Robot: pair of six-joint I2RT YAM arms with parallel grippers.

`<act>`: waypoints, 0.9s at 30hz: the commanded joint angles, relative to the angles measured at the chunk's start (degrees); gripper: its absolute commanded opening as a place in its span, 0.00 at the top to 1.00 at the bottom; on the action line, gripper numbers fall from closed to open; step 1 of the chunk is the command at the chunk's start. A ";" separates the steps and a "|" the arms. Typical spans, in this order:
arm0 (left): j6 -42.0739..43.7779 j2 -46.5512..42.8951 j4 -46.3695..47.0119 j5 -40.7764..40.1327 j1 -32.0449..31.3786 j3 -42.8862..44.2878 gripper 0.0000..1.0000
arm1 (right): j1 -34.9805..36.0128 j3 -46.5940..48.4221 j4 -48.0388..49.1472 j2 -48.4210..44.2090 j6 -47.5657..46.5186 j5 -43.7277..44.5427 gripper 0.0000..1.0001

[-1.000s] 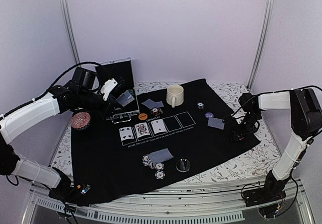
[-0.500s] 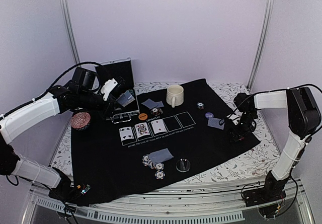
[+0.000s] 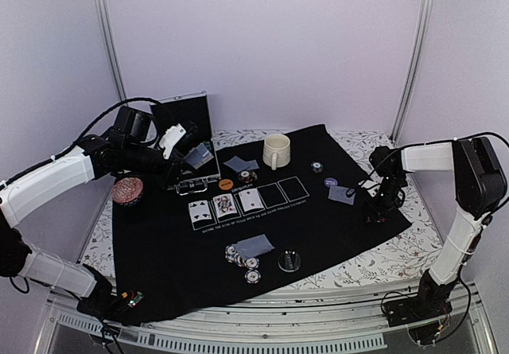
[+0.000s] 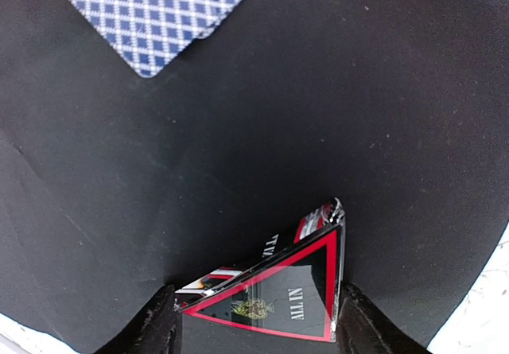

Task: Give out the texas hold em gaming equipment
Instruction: Pick up the all-in button from the poker table mat, then place the all-in button on the poker table mat.

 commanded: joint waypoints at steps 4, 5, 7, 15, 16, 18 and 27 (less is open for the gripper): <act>0.54 -0.80 1.42 1.25 0.42 -0.27 0.74 | 1.78 4.05 -2.78 1.36 3.04 -1.57 0.45; 0.53 -0.79 1.42 1.28 0.44 -0.26 0.74 | 2.65 4.61 -2.92 1.01 3.40 -1.77 0.45; 0.58 -0.80 1.41 1.13 0.45 -0.28 0.75 | 4.97 5.91 -3.08 0.49 4.07 -2.07 0.47; 0.67 -0.94 1.42 0.79 0.48 -0.32 0.74 | 19.46 14.97 -4.64 2.14 12.94 -4.01 0.47; 0.69 -0.94 1.36 0.79 0.44 -0.36 0.74 | 21.50 16.75 -5.06 3.18 14.63 -4.36 0.47; 0.65 -0.94 1.42 0.72 0.49 -0.37 0.74 | 24.77 20.30 -5.62 5.79 19.26 -5.52 0.47; 0.73 -1.08 1.42 0.77 0.48 -0.28 0.74 | 34.28 28.58 -7.00 15.28 33.43 -6.43 0.47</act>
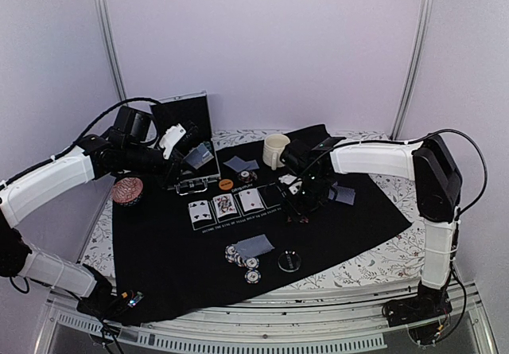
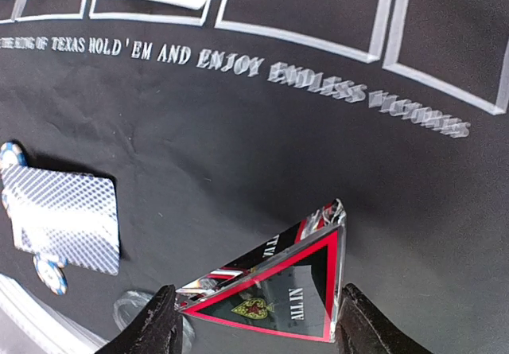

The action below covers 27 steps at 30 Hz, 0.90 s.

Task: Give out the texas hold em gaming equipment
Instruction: Place the all-in button on the poker table mat.

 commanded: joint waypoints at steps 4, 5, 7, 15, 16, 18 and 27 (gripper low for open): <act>0.58 -0.94 1.39 0.85 0.48 -0.28 0.74 | 4.53 3.20 -2.68 5.25 10.51 -0.56 0.47; 0.55 -0.89 1.34 0.91 0.48 -0.28 0.74 | 4.66 3.28 -2.84 5.42 10.65 -0.12 0.47; 0.59 -0.77 1.38 1.07 0.48 -0.28 0.74 | 4.95 3.77 -3.58 6.13 11.34 1.38 0.48; 0.59 -0.77 1.39 1.17 0.48 -0.28 0.74 | 6.86 4.46 -4.90 8.36 13.47 2.60 0.48; 0.59 -0.70 1.40 1.23 0.49 -0.28 0.74 | 6.88 4.59 -4.83 8.44 13.54 2.55 0.48; 0.52 -0.77 1.39 1.28 0.47 -0.28 0.74 | 6.92 4.67 -4.66 8.52 13.73 2.77 0.48; 0.47 -0.86 1.35 1.54 0.41 -0.28 0.74 | 4.44 8.27 -6.09 6.73 10.74 6.08 0.48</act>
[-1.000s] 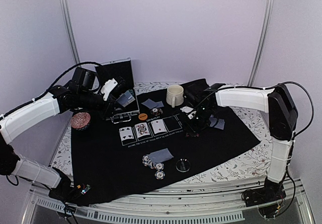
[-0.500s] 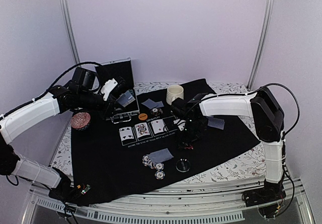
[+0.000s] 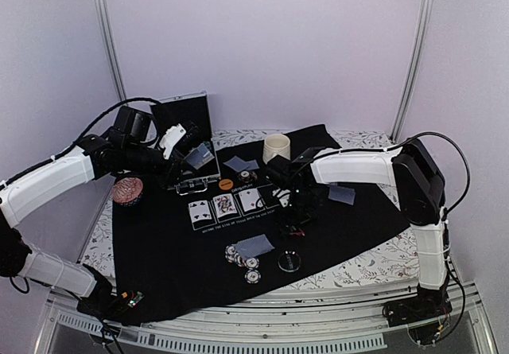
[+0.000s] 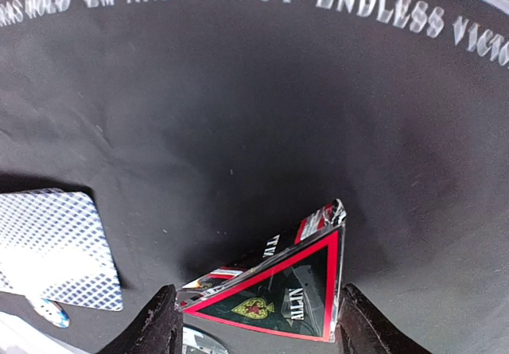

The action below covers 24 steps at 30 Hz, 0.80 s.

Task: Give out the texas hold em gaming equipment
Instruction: Place the all-in button on the poker table mat.

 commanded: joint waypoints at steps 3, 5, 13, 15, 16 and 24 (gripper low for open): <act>0.35 -1.00 1.39 0.75 0.48 -0.28 0.74 | -4.87 5.27 -1.40 -2.64 -3.57 3.71 0.49; 0.50 -0.94 1.40 0.70 0.48 -0.22 0.74 | -7.30 6.07 -1.30 -4.10 -5.41 4.39 0.49; 0.47 -0.77 1.35 0.87 0.48 -0.28 0.74 | -23.22 11.10 3.59 -4.18 -13.27 7.15 0.52; 0.37 -0.61 1.38 0.94 0.48 -0.27 0.74 | -26.87 13.32 5.31 -1.93 -14.58 6.96 0.52; 0.38 -0.53 1.41 1.07 0.48 -0.27 0.74 | -28.38 14.76 6.02 -0.48 -14.99 7.15 0.52; 0.38 -0.24 1.40 1.23 0.40 -0.20 0.74 | -33.92 28.58 8.19 13.71 -16.70 6.87 0.52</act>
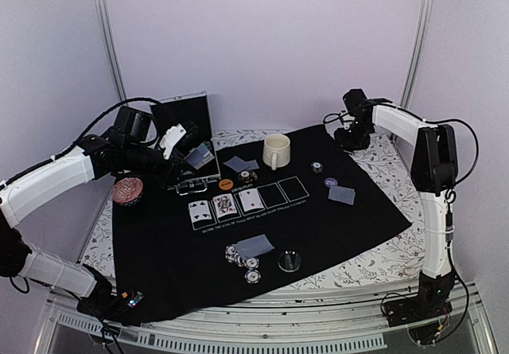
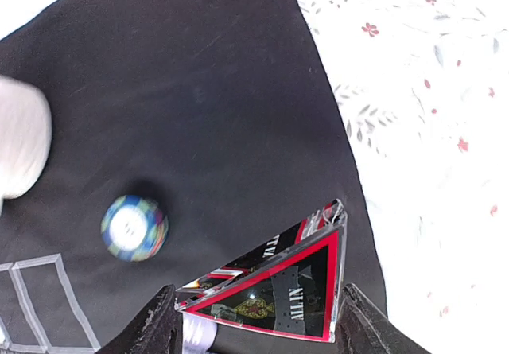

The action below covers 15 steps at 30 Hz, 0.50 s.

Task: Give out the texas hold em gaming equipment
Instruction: Place the all-in button on the poker table mat.

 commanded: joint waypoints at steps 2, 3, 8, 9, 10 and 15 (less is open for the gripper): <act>0.42 -0.28 1.37 1.03 0.48 -0.28 0.74 | 0.31 7.42 0.31 10.14 -2.02 0.64 0.52; 0.41 -0.17 1.38 1.03 0.48 -0.28 0.74 | 0.34 8.01 0.14 11.07 -2.07 0.51 0.52; 0.42 -0.09 1.35 1.25 0.46 -0.28 0.74 | 0.35 8.01 -0.19 13.13 -1.71 1.12 0.35; 0.36 -0.07 1.37 1.29 0.48 -0.23 0.74 | 0.38 8.09 -0.47 13.18 -1.75 1.17 0.26; 0.43 -0.07 1.38 1.37 0.48 -0.27 0.74 | 0.43 8.18 -0.87 13.13 -2.00 1.18 0.17; 0.41 0.15 1.37 1.75 0.39 -0.19 0.74 | 0.75 8.31 -2.89 8.96 -2.12 4.77 0.01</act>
